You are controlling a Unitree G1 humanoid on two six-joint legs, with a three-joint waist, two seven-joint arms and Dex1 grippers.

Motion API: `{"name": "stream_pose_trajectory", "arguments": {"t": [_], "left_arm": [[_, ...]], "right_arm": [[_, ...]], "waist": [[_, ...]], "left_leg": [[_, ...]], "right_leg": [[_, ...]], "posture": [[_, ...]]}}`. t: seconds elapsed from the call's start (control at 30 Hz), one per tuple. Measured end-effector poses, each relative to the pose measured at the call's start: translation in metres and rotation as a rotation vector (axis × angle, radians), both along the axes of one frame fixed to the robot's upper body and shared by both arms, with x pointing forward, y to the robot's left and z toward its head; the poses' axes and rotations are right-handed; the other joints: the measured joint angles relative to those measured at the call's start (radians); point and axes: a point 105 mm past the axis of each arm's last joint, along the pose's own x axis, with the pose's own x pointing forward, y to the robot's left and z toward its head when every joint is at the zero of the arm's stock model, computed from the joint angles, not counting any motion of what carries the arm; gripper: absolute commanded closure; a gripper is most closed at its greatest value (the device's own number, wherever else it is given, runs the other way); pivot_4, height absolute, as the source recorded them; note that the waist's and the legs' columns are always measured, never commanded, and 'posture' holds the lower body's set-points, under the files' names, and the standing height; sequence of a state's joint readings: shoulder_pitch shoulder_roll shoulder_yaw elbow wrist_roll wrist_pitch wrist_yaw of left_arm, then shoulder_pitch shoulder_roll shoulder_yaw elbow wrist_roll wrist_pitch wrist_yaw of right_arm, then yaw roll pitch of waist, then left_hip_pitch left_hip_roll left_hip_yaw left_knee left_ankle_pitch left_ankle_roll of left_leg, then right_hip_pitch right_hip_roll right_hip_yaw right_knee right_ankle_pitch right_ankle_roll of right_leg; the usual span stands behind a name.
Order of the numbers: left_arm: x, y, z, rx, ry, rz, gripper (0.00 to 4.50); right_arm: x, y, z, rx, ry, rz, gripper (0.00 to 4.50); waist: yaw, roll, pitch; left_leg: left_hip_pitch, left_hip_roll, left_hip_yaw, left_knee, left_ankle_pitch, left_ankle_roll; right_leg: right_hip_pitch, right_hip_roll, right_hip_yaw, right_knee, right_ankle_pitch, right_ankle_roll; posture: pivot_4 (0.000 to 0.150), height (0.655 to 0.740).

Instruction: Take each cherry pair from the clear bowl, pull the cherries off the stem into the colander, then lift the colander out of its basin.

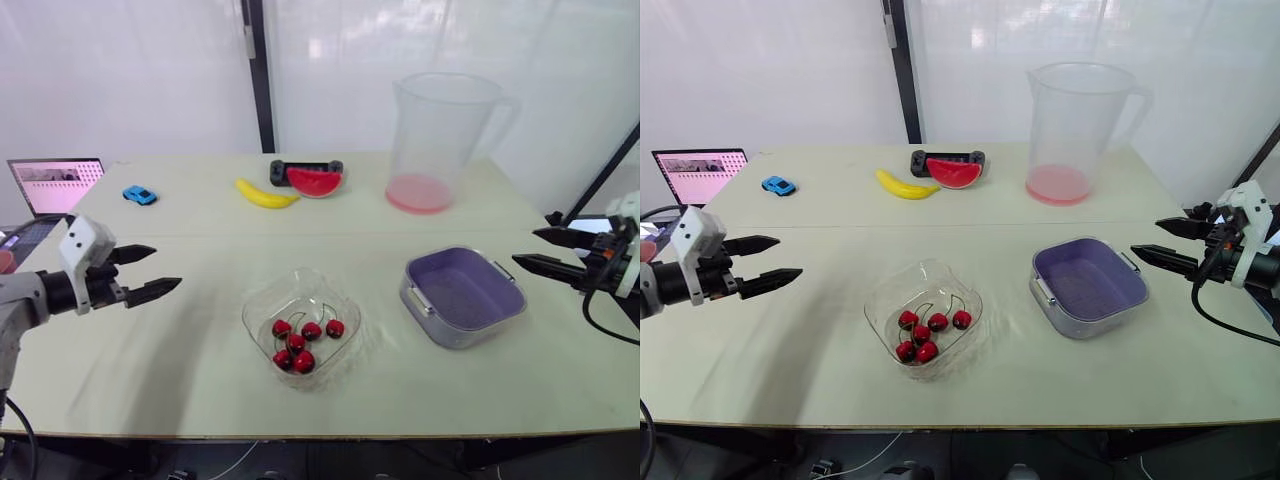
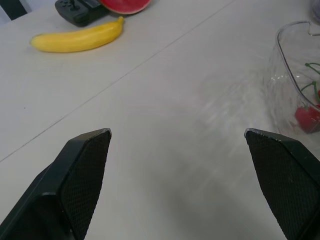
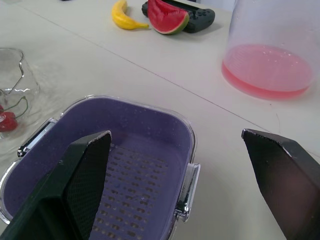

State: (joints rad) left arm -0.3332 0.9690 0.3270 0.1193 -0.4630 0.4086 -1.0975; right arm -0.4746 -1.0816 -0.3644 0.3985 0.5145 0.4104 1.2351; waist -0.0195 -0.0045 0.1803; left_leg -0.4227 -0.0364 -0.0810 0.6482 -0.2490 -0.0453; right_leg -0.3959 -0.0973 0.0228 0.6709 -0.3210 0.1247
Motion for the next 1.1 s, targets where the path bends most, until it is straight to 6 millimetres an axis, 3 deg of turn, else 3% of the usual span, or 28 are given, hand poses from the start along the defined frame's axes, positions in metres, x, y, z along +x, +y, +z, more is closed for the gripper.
{"name": "stream_pose_trajectory", "arguments": {"t": [0.67, 0.87, 1.1], "left_arm": [[0.006, -0.005, 0.004, -0.123, 0.027, -0.024, 0.0], [0.006, -0.015, 0.026, -0.229, -0.012, -0.121, 0.0], [-0.003, -0.021, 0.016, -0.203, 0.015, -0.181, 0.0]], "right_arm": [[-0.002, -0.005, 0.004, 0.028, -0.02, -0.025, 0.02], [-0.007, 0.003, 0.003, 0.038, 0.005, 0.0, 0.02], [-0.004, 0.017, 0.003, 0.031, 0.052, -0.021, 0.02]], "waist": [[0.003, 0.0, 0.0], [-0.001, 0.0, 0.0], [-0.001, 0.001, 0.0]], "left_leg": [[0.0, 0.0, 0.0, 0.001, 0.0, 0.0], [0.0, 0.0, 0.0, 0.001, 0.0, 0.0], [0.0, 0.0, -0.001, 0.001, 0.0, 0.0]], "right_leg": [[0.0, 0.0, 0.0, 0.001, 0.0, 0.0], [0.0, 0.0, 0.0, 0.002, 0.0, 0.0], [0.0, 0.0, 0.001, 0.002, 0.0, 0.0]], "posture": [[0.15, 0.74], [0.15, 0.74], [0.15, 0.74]]}}
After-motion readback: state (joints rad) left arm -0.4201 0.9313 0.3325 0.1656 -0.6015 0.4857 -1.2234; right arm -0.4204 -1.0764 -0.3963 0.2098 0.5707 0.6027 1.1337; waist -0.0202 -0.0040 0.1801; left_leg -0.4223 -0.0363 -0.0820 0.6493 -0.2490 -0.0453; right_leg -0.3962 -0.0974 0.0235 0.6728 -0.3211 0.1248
